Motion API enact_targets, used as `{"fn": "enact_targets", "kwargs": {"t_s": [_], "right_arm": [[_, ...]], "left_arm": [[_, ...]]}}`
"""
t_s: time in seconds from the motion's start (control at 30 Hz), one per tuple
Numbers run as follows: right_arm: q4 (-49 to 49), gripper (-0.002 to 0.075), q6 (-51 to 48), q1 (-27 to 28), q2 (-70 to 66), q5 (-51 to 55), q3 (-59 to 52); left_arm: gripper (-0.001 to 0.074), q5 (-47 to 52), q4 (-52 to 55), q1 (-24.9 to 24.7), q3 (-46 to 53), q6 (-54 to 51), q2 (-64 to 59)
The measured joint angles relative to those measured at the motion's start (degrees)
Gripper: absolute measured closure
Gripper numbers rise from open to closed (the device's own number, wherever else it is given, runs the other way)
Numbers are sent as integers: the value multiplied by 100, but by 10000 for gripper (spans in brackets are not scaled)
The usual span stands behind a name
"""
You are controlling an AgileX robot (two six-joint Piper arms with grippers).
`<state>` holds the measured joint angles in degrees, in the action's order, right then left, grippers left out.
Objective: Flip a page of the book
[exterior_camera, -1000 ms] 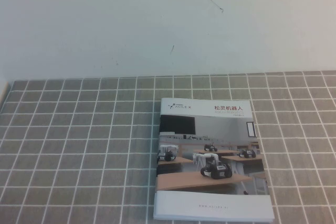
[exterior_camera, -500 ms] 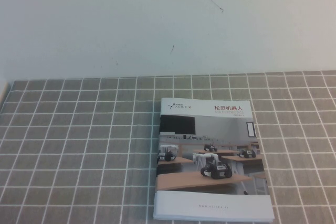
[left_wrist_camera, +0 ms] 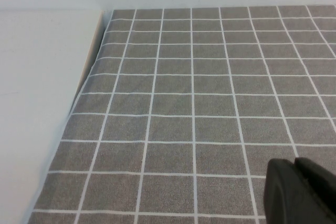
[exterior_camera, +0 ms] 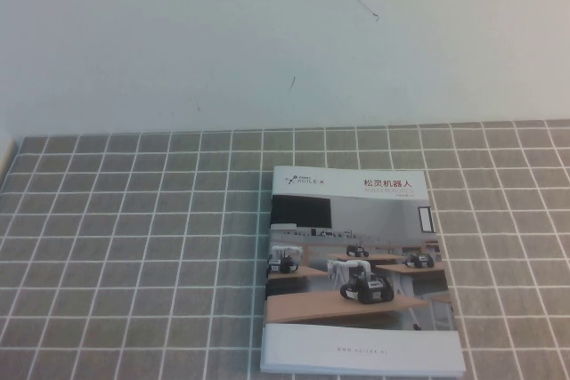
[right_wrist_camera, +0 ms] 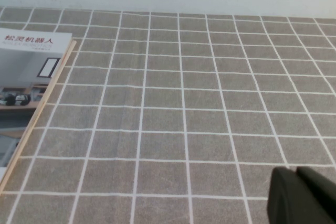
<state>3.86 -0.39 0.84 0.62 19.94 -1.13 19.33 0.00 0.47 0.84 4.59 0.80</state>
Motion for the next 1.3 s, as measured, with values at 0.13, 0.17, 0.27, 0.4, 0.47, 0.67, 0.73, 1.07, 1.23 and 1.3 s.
{"fn": "enact_targets", "kwargs": {"t_s": [0.13,0.17,0.27,0.4,0.47,0.67,0.73,1.07,1.23,1.3], "right_arm": [[0,729,0,0,0,0,0],[0,729,0,0,0,0,0],[0,729,0,0,0,0,0],[0,729,0,0,0,0,0],[0,729,0,0,0,0,0],[0,729,0,0,0,0,0],[0,729,0,0,0,0,0],[271,729,0,0,0,0,0],[346,729,0,0,0,0,0],[523,729,0,0,0,-38,0]], "left_arm": [[739,0,0,0,0,0,0],[739,0,0,0,0,0,0],[739,0,0,0,0,0,0],[739,0,0,0,0,0,0],[739,0,0,0,0,0,0],[739,0,0,0,0,0,0],[739,0,0,0,0,0,0],[739,0,0,0,0,0,0],[739,-70,0,0,0,0,0],[739,-256,60,0,23,0,0]]}}
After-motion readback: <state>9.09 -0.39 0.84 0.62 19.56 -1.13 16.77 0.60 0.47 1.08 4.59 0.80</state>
